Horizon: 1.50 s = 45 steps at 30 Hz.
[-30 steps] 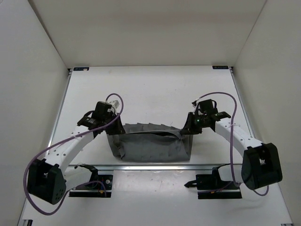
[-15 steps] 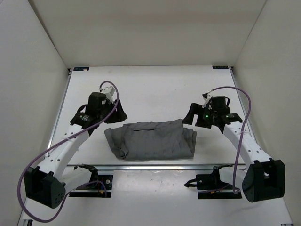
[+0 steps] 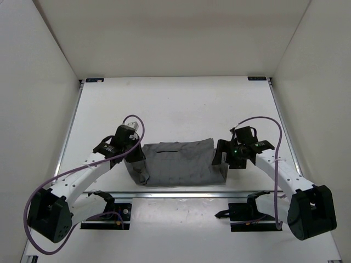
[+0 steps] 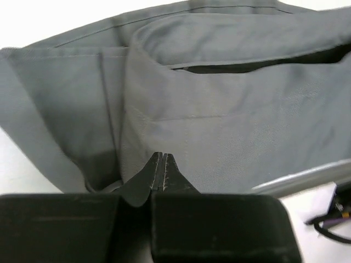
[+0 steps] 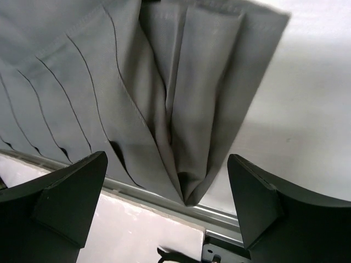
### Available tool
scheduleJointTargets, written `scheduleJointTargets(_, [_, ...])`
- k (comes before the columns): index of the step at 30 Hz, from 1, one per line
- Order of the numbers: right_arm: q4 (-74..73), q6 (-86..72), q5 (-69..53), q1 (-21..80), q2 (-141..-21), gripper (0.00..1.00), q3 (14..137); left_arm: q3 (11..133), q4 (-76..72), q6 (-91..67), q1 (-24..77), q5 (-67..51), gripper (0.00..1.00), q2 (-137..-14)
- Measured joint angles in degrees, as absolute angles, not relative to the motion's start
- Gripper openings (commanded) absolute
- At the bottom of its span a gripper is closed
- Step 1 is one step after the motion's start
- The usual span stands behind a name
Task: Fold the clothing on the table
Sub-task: Fold the skirt
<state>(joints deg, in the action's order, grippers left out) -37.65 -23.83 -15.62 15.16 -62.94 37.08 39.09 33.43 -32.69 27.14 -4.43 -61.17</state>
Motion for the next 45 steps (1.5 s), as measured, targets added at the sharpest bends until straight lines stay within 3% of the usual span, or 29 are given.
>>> scheduleJointTargets(8, [-35.92, -26.15, -13.41, 19.33, -66.74, 0.91, 34.37, 38.33, 34.33, -35.16, 27.73, -0.69, 0.0, -64.47])
scheduleJointTargets(14, [-35.07, -26.85, -11.75, 19.33, -69.25, 0.83, 34.22, 37.71, 35.53, -36.01, 27.73, 1.74, 0.0, -65.65])
scheduleJointTargets(22, [-31.79, -26.72, -11.46, 19.0, -71.81, 0.39, 34.15, 37.52, 36.45, -36.67, 27.55, 4.36, 0.0, -67.51])
scheduleJointTargets(25, [-30.22, -26.87, -11.99, 19.07, -73.54, 0.1, 34.24, 36.95, 36.4, -36.95, 27.55, 4.54, 0.0, -68.31])
scheduleJointTargets(27, [-29.43, -26.87, -12.53, 19.09, -74.56, 0.0, 34.3, 36.51, 36.16, -37.26, 27.64, 4.54, 0.0, -69.19])
scheduleJointTargets(37, [-33.17, -23.31, -10.74, 14.46, -75.18, 0.0, 39.13, 37.23, 32.53, -37.56, 30.63, 3.66, 0.0, -77.52])
scheduleJointTargets(45, [-38.13, -19.18, -10.0, 16.45, -75.07, 0.0, 52.71, 44.58, 26.94, -37.52, 35.24, 0.32, 0.0, -87.26])
